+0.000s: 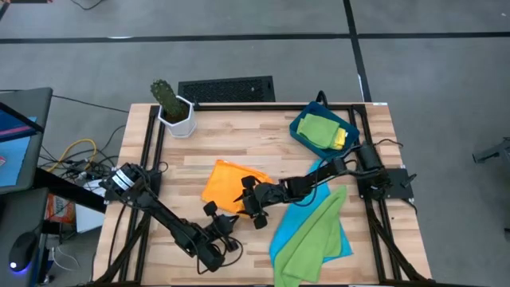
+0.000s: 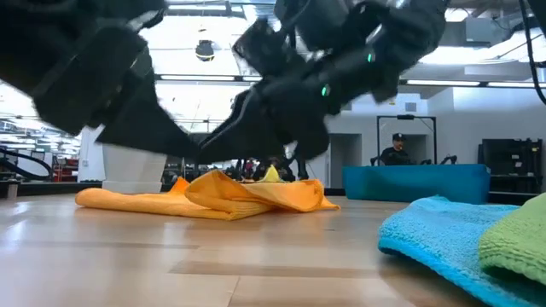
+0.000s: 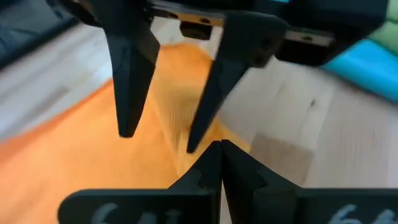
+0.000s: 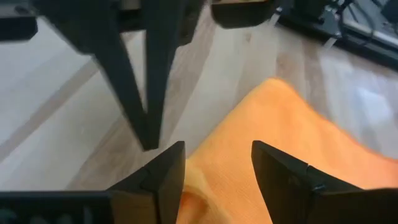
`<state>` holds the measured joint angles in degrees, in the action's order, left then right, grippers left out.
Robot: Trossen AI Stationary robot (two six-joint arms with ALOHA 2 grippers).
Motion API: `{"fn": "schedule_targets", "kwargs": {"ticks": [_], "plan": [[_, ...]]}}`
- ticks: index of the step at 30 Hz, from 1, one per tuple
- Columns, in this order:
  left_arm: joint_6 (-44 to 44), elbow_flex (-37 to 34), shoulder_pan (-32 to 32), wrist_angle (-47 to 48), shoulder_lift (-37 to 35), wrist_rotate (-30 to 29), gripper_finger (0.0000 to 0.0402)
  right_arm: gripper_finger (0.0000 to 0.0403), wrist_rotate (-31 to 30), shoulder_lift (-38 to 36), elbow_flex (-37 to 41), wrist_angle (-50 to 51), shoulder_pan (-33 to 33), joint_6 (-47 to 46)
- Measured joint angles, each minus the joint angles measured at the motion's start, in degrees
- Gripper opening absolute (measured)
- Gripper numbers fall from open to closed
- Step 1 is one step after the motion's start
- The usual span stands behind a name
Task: Fold microfiber towels
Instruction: Fold the orange microfiber cloth
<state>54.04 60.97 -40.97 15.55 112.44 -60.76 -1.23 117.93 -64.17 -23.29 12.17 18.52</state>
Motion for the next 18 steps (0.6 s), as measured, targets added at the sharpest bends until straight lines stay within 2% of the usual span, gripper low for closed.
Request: {"fn": "schedule_targets", "kwargs": {"ticks": [5,8,13,18], "plan": [[-7.70,3.39,0.49,-0.62,0.00,-1.19,0.0000,0.0205,-0.11,-7.60,0.37,12.09,0.69,0.99],[-9.70,3.18,0.78,-1.91,0.07,-1.10,0.0000,0.0200,0.00,-10.19,3.65,15.57,0.66,-0.34],[-8.37,0.43,0.97,-3.36,0.15,-0.63,0.0000,0.0187,-0.91,-11.45,11.82,13.76,0.56,-3.89],[-6.29,-1.21,1.01,-3.71,0.15,0.28,0.0000,0.0176,-7.30,-10.78,15.91,12.94,1.77,-3.63]]}}
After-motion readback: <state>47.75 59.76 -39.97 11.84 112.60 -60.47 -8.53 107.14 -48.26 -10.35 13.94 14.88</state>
